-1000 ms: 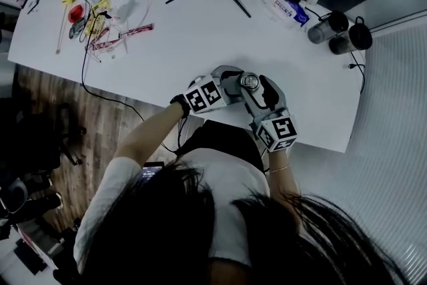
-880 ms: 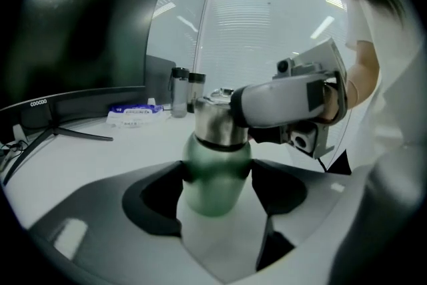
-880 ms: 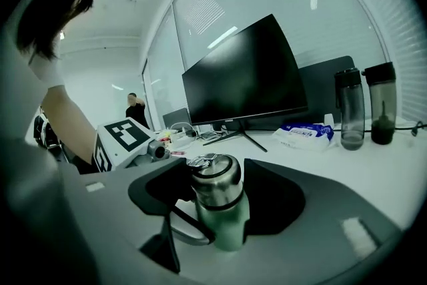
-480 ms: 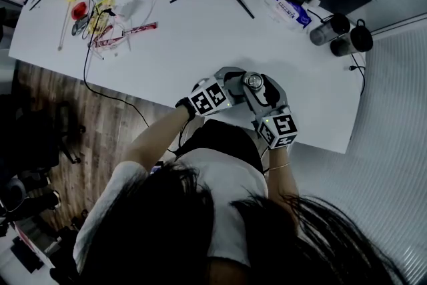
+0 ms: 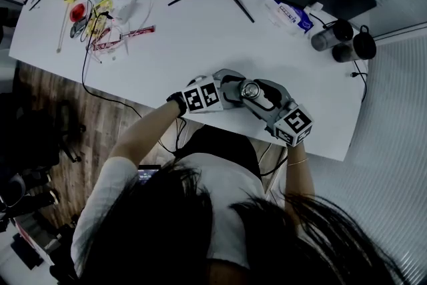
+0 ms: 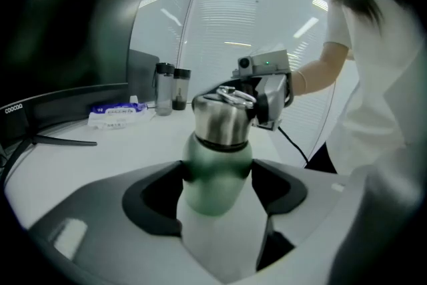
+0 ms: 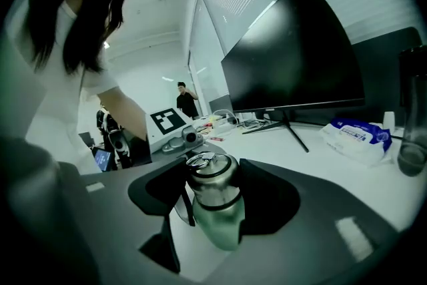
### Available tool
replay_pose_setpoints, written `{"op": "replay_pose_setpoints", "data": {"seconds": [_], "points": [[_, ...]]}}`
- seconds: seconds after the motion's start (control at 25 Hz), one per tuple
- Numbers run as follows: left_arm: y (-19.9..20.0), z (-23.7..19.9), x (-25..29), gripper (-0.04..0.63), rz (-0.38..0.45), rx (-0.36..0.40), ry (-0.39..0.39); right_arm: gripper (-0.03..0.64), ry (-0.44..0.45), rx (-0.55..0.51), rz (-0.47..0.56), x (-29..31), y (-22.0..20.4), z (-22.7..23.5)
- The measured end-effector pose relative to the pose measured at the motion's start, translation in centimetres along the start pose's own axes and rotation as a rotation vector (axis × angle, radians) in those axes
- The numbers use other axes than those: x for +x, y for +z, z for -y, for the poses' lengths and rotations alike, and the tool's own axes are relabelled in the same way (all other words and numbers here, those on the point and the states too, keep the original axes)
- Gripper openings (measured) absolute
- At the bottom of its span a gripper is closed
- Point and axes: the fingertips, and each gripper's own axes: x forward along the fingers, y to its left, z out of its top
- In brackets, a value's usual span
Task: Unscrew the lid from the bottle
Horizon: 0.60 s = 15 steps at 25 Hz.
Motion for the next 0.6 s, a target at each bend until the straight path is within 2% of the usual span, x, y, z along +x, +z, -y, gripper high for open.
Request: {"op": "replay_pose_setpoints", "data": {"seconds": [0.24, 0.6], "points": [[0.0, -0.1, -0.3, 0.371, -0.018, 0.049, -0.121, 0.245, 0.171, -0.023, -0.04, 0.4, 0.1, -0.1], [-0.4, 0.3, -0.7, 0.371, -0.088, 0.183, -0.253, 0.245, 0.407, -0.101, -0.141, 0.9, 0.3, -1.2]]}}
